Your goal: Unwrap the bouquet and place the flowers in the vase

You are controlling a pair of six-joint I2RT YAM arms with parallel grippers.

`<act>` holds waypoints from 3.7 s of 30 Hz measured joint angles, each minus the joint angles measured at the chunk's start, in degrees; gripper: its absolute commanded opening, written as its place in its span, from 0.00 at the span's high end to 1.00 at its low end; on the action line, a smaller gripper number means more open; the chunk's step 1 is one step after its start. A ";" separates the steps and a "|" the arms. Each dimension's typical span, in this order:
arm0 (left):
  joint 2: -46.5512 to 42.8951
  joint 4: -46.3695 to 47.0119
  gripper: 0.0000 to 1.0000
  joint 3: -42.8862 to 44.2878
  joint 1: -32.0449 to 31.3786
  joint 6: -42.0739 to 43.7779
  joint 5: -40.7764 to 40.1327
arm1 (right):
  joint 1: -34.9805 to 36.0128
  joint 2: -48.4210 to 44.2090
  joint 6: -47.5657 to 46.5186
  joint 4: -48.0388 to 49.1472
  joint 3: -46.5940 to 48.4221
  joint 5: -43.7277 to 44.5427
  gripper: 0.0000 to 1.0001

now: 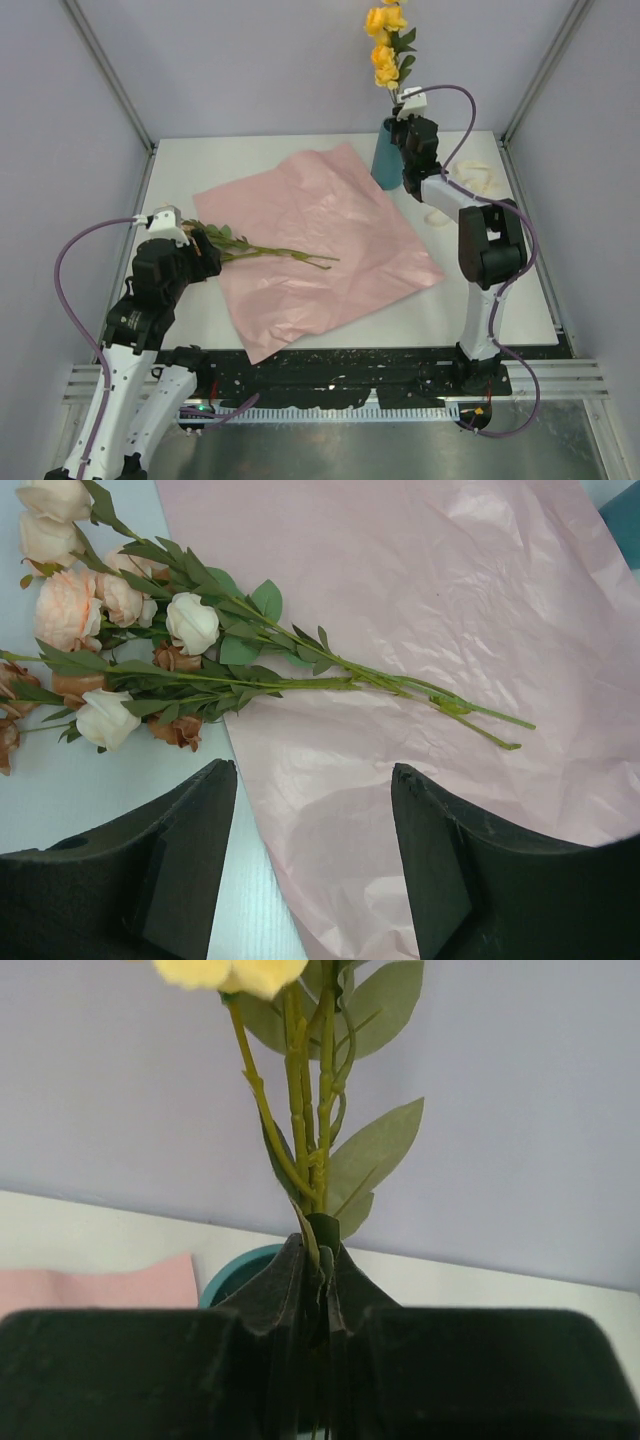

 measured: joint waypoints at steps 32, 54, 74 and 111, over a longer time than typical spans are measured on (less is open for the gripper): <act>-2.34 0.35 0.33 0.00 0.11 -0.07 0.37 | 10.19 -31.87 16.33 -17.20 -22.10 -11.37 0.44; -7.91 0.37 0.33 -0.26 0.37 -0.42 -5.11 | 34.40 -3.32 11.43 -31.47 -9.97 -16.46 0.50; -7.72 0.39 0.33 -0.35 0.37 -0.50 -5.07 | 36.15 2.69 6.49 -29.99 -7.04 -17.62 0.61; -7.48 0.39 0.33 -0.37 0.37 -1.44 -4.92 | 36.59 9.01 6.99 -31.26 -2.03 -15.69 0.58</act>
